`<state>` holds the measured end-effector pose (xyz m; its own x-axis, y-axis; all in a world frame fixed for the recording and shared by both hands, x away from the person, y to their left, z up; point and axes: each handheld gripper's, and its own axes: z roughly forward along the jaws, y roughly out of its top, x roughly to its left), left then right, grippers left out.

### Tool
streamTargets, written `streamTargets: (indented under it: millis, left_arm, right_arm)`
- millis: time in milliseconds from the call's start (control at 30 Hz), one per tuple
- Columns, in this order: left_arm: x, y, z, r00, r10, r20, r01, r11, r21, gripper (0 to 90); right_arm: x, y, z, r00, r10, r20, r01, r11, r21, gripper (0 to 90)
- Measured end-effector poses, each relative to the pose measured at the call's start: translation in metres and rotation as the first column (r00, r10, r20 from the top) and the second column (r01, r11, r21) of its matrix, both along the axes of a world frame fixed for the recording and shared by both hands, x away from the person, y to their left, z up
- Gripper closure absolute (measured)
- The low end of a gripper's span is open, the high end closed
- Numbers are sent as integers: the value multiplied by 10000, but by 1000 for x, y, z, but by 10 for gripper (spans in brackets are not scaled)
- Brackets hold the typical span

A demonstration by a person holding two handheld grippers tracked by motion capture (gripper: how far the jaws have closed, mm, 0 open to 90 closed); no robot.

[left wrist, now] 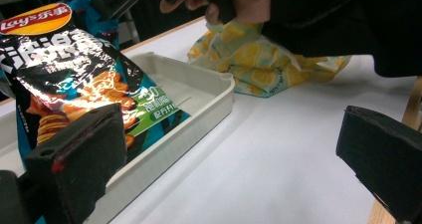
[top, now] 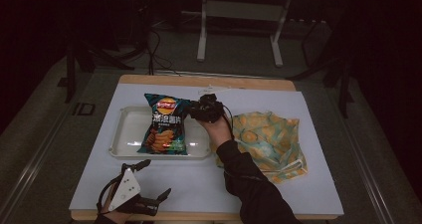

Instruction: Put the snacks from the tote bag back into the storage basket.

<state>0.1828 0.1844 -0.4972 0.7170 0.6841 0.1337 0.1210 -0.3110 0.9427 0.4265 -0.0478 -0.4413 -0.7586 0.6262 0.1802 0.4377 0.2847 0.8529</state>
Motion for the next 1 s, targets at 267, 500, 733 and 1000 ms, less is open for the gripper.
streamTargets:
  millis: [267,500,733,1000]
  left_arm:
    - [1,-1,0,10000,16,-36,-16,10000,36,0]
    - [2,-2,-1,10000,43,-47,-43,10000,36,0]
    - [2,-2,-1,10000,63,-58,-62,10000,64,0]
    - [3,-3,-1,9999,58,-132,-57,9999,99,0]
  right_arm:
    - [-8,-17,23,9990,119,425,-115,9999,-98,504]
    - [-15,-39,49,9965,157,823,-132,9994,-316,444]
    - [-16,-65,60,9950,-129,991,178,9986,-488,413]
    - [-18,-96,61,9966,-197,798,232,9988,-429,235]
